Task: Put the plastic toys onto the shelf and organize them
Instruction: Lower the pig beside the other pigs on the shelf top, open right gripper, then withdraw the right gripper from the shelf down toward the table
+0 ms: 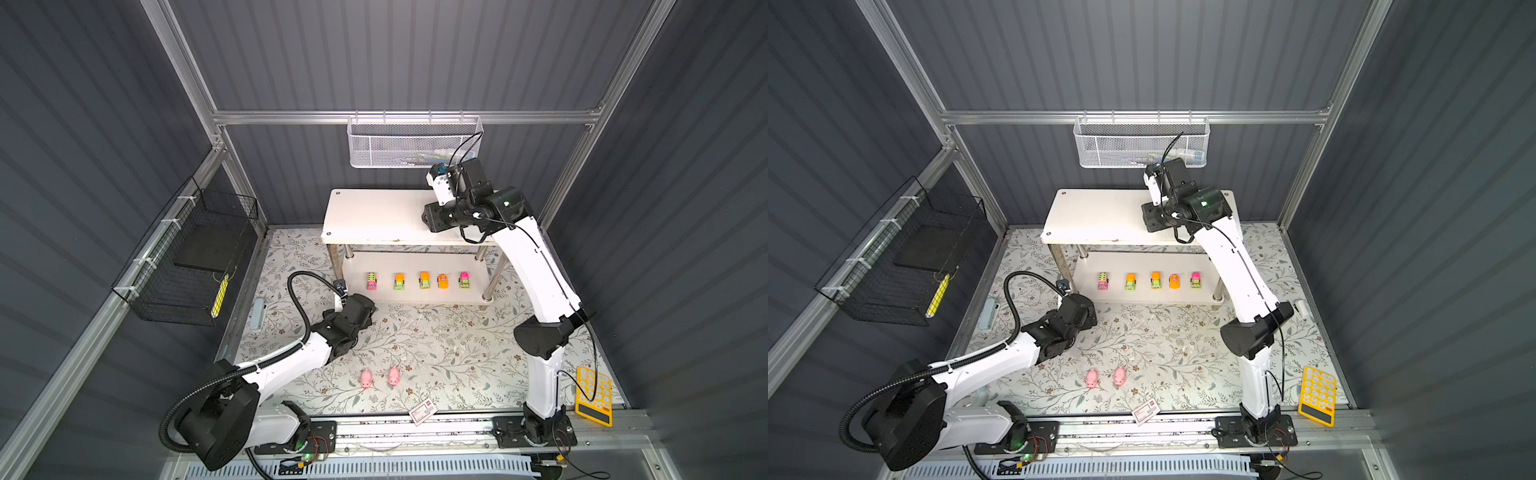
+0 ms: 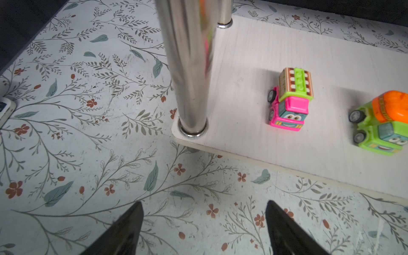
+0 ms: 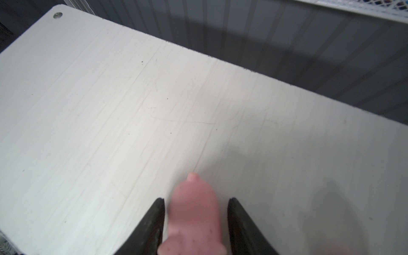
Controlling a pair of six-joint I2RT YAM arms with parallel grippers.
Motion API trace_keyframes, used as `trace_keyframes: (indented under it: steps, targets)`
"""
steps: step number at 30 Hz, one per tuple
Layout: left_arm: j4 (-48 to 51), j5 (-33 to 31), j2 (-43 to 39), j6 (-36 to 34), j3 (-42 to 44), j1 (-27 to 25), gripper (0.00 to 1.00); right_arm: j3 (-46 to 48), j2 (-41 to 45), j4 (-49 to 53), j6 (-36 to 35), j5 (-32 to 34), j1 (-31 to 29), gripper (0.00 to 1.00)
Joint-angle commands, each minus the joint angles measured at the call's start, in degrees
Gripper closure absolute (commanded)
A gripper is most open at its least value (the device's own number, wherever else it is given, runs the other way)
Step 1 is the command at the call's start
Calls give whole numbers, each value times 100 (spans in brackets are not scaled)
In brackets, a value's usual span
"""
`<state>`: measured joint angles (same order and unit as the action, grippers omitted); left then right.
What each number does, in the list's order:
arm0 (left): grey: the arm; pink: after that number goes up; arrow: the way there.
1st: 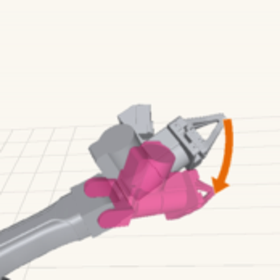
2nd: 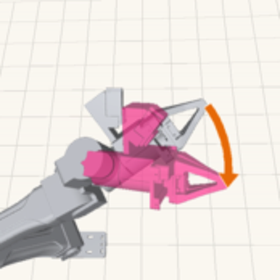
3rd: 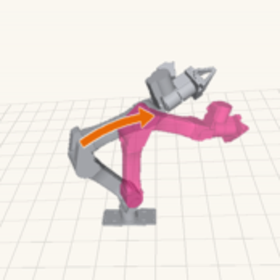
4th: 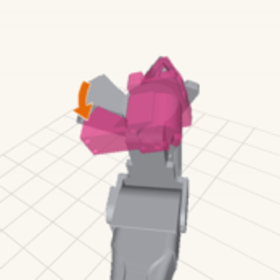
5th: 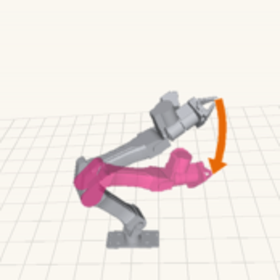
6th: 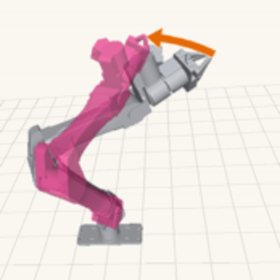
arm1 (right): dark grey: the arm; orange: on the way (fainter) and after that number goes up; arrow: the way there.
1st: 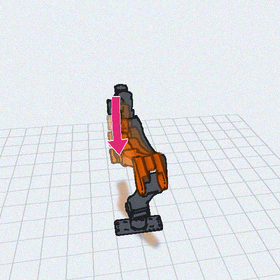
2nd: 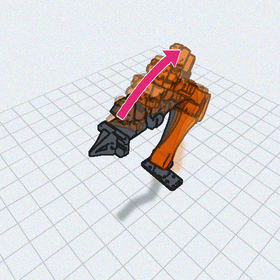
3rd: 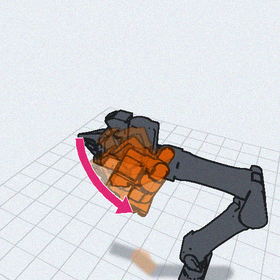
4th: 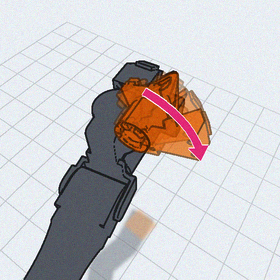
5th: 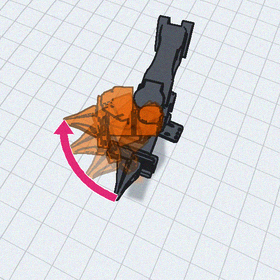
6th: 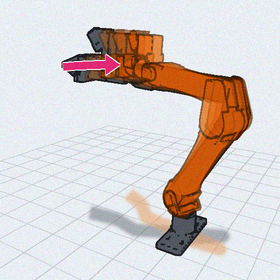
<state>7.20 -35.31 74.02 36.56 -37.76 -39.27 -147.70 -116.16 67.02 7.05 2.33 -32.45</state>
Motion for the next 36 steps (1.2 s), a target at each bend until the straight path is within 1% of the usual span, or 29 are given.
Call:
trace_keyframes:
  steps: [1, 7, 15, 36]
  targets:
    - [34, -13, -57, 87, 91, 39, 13, -70, 105, -29, 26, -29, 36, 47]
    - [53, -13, -29, 80, 58, 51, 13, 129, 379, -157, 104, -112, 31, 42]
    - [53, 13, 25, 61, 1, 59, 13, 679, 772, -399, 219, -266, 15, 41]
    - [36, 33, 42, 57, -3, 62, 13, 920, 711, -472, 292, -463, -151, 39]
